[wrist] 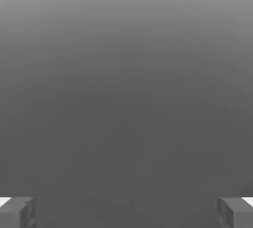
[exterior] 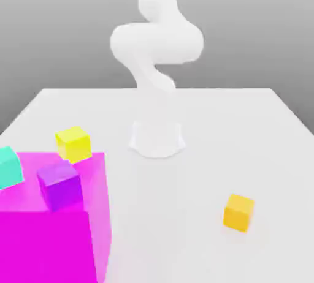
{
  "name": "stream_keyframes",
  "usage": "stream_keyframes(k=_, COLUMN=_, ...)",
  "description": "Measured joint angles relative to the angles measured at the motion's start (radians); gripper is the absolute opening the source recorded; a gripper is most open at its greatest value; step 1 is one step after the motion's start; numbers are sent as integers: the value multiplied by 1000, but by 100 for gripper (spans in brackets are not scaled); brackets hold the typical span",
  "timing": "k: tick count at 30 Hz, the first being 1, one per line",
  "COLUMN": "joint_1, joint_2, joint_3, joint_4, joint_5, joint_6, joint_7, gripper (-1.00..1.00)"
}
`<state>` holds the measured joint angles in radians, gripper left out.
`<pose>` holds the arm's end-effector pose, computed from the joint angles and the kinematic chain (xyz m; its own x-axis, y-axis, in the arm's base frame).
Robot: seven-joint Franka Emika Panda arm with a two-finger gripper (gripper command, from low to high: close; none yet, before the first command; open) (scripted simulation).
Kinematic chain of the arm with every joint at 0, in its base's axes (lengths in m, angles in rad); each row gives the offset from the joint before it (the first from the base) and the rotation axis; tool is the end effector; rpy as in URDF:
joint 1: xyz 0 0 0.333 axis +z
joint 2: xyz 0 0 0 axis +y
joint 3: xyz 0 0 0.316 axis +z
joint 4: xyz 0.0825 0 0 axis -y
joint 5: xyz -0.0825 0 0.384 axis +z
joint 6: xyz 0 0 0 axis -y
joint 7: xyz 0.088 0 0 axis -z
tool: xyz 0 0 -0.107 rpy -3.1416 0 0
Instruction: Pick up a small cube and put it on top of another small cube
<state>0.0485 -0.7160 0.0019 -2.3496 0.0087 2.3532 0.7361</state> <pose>0.3795 0.0195 0.6613 0.5900 -0.6467 0.4834 -0.4679 -0.7618 -0.4480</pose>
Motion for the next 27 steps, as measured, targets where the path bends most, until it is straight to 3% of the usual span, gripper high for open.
stream_keyframes(k=13, joint_1=255, joint_2=485, joint_3=47, joint_4=-275, joint_5=34, joint_6=300, joint_7=-354, gripper=0)
stream_keyframes(k=19, joint_1=344, joint_2=702, joint_3=98, joint_4=-399, joint_5=0, joint_6=436, joint_7=-478, gripper=0)
stream_keyframes(k=26, joint_1=397, joint_2=957, joint_3=49, joint_4=-397, joint_5=-88, joint_6=633, joint_7=-452, gripper=0)
stream_keyframes(k=27, joint_1=407, joint_2=988, joint_3=38, joint_4=-391, joint_5=-89, joint_6=660, joint_7=-452, gripper=-100)
